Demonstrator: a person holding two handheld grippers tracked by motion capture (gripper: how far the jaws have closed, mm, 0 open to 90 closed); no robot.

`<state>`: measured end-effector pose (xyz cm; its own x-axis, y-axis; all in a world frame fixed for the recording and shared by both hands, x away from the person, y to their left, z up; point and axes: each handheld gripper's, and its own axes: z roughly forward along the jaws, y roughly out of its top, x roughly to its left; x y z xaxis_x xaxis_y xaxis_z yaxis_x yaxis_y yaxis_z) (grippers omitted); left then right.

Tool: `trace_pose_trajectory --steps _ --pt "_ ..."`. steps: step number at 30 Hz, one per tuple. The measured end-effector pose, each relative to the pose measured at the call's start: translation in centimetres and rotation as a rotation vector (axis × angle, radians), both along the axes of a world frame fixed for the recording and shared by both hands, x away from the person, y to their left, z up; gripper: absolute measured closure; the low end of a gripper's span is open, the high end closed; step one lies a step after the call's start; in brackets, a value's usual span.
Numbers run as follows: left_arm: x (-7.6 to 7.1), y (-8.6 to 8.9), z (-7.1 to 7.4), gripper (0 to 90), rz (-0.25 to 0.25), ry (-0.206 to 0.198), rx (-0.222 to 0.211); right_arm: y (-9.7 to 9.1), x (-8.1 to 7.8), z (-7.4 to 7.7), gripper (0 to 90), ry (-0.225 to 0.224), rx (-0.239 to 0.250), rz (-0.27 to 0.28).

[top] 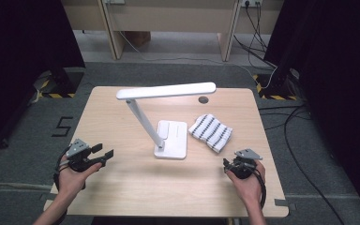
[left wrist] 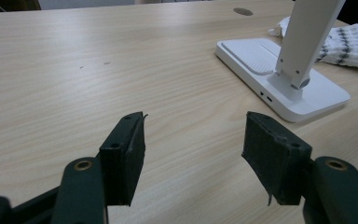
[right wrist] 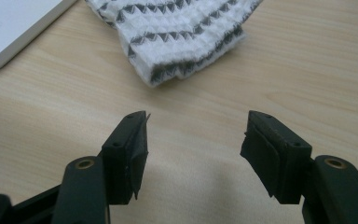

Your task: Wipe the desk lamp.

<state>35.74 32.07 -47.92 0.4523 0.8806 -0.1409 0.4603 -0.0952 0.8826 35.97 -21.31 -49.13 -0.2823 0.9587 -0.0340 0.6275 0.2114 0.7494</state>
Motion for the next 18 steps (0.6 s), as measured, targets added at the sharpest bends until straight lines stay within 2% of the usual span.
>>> trace_pose_trajectory --steps 4,7,12,18 --pt "-0.2 0.6 -0.9 38.0 0.020 0.005 -0.015 -0.2 -0.7 -0.6 39.8 0.002 0.015 -0.020" --pt "-0.5 0.8 -1.8 38.0 0.025 0.010 -0.015 -0.4 -1.0 -1.0 39.8 -0.014 0.019 -0.024" --pt "-0.8 0.8 -2.5 37.9 0.018 0.002 -0.019 -0.2 -1.6 -1.2 39.8 -0.076 0.039 -0.034" --pt "-1.0 1.1 -2.4 37.1 0.021 -0.015 -0.039 0.5 -1.7 -0.9 39.5 -0.161 0.057 -0.026"
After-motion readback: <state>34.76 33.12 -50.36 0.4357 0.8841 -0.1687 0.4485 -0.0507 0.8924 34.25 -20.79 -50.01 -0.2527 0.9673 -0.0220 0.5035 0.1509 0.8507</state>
